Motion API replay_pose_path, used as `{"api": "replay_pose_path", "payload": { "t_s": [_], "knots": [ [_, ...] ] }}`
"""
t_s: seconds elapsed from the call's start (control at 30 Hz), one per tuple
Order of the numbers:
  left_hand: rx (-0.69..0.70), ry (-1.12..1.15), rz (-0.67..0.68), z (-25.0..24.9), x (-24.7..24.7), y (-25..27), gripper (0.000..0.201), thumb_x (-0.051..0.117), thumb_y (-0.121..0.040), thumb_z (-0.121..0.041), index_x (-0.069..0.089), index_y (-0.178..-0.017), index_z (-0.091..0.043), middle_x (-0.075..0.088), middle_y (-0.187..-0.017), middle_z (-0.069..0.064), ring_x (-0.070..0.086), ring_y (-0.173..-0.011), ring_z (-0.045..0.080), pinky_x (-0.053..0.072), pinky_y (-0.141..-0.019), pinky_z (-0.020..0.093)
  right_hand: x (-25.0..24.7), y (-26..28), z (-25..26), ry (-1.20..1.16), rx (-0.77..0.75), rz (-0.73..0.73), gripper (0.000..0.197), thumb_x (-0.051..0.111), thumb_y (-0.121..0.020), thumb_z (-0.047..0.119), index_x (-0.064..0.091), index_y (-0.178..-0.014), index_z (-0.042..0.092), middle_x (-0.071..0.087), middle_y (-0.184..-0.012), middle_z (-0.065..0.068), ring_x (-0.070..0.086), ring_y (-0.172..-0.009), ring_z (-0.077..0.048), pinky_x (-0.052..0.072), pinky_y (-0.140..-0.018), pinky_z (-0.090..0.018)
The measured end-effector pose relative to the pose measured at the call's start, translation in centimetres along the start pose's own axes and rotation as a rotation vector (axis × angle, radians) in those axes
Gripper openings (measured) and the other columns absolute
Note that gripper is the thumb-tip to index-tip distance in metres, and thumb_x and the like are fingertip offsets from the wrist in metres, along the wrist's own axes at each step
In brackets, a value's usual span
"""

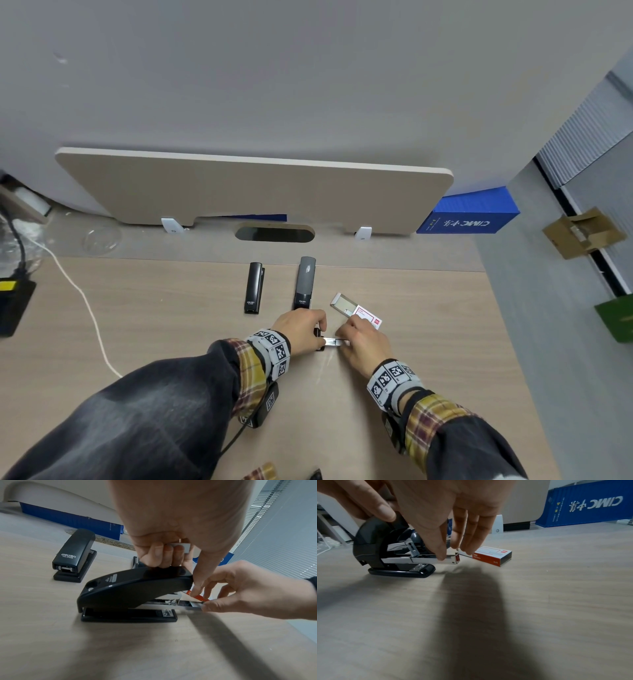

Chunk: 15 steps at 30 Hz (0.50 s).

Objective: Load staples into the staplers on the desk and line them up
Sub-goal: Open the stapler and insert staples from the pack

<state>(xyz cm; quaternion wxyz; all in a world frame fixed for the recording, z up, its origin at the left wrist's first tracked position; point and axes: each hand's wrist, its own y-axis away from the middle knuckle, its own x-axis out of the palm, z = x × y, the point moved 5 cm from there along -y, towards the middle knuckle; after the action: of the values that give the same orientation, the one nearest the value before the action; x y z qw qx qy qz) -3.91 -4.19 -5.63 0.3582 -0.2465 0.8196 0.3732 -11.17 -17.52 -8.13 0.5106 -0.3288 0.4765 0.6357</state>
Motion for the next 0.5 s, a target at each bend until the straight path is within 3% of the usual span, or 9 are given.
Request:
{"api": "replay_pose_path", "payload": {
  "t_s": [0.1,0.23,0.37,0.43,0.5],
  "knots": [
    [0.007,0.003,-0.001,0.0,0.0,0.0,0.023,0.064,-0.08,-0.033,0.058,-0.101,-0.024,0.066,-0.1,-0.002,0.06,-0.094,0.02,0.043,-0.074,0.027,0.2,0.1,0.8,-0.003,-0.074,0.037,0.026,0.052,-0.083,0.017,0.064,-0.105,0.025,0.05,-0.112,0.001,0.047,-0.105,-0.022,0.039,-0.071,-0.031],
    [-0.012,0.054,0.014,0.0,-0.1,0.2,0.025,0.061,-0.081,-0.03,0.056,-0.105,-0.023,0.061,-0.091,-0.002,0.058,-0.088,0.021,0.043,-0.073,0.029,0.3,0.2,0.7,-0.028,-0.033,0.075,0.03,0.05,-0.081,0.018,0.064,-0.106,0.026,0.048,-0.113,0.003,0.046,-0.108,-0.022,0.041,-0.076,-0.032],
    [-0.076,0.364,-0.012,0.4,-0.6,-0.1,0.021,0.044,-0.087,-0.015,0.056,-0.104,-0.019,0.056,-0.079,0.001,0.054,-0.075,0.023,0.047,-0.073,0.033,-1.0,0.2,0.9,-0.127,0.007,-0.009,0.032,0.05,-0.082,0.02,0.061,-0.111,0.026,0.05,-0.115,0.005,0.048,-0.108,-0.016,0.044,-0.076,-0.031],
    [-0.079,0.473,-0.039,0.4,-0.8,-0.3,0.027,0.038,-0.089,-0.007,0.056,-0.106,-0.017,0.062,-0.085,0.009,0.059,-0.084,0.027,0.048,-0.076,0.033,-2.1,-0.3,1.1,-0.185,0.018,-0.067,0.034,0.051,-0.081,0.019,0.061,-0.112,0.026,0.052,-0.114,0.005,0.05,-0.107,-0.014,0.043,-0.078,-0.029],
    [-0.087,0.557,-0.025,0.1,-0.8,-0.5,0.033,0.037,-0.09,-0.003,0.053,-0.115,-0.018,0.067,-0.086,0.006,0.06,-0.096,0.025,0.048,-0.081,0.03,-3.1,-0.7,1.4,-0.21,0.007,-0.121,0.033,0.052,-0.081,0.02,0.061,-0.113,0.026,0.053,-0.112,0.007,0.052,-0.105,-0.013,0.044,-0.079,-0.029]
  ]
}}
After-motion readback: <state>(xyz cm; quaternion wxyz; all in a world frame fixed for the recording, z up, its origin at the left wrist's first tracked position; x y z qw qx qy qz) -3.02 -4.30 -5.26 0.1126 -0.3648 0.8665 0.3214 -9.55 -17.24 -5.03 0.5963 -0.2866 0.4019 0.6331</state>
